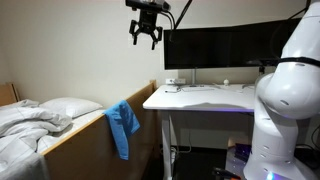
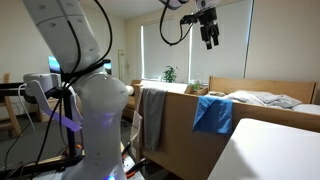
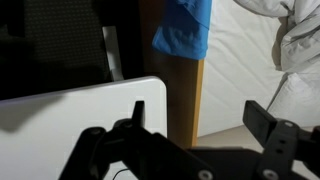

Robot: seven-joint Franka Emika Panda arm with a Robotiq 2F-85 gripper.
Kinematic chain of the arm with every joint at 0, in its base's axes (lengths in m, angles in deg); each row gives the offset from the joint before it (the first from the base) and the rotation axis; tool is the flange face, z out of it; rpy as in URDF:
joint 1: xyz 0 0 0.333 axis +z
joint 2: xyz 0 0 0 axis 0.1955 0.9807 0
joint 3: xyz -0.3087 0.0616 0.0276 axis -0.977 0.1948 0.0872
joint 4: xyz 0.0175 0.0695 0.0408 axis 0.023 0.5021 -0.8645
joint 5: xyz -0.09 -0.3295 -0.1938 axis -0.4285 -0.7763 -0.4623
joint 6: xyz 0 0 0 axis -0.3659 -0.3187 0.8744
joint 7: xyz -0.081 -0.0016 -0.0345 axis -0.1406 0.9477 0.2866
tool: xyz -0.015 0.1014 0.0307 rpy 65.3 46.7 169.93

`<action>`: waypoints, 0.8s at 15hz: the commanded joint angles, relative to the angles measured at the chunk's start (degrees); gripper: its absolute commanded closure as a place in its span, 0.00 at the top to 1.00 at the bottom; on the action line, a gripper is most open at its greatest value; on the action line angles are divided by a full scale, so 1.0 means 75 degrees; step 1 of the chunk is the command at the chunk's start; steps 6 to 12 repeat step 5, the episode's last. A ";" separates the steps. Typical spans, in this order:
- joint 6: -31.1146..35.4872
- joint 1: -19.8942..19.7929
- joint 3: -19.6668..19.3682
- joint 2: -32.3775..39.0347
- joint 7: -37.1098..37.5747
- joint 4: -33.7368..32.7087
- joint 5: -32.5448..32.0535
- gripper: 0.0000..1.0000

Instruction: Put the blue cloth on the edge of the bed

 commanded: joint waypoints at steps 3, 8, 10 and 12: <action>0.0047 -0.0508 0.0400 -0.0154 -0.0163 0.0174 0.0227 1.00; 0.0047 -0.0506 0.0410 -0.0165 -0.0163 0.0174 0.0228 1.00; 0.0047 -0.0506 0.0410 -0.0165 -0.0163 0.0174 0.0228 1.00; 0.0047 -0.0506 0.0410 -0.0165 -0.0163 0.0174 0.0228 1.00</action>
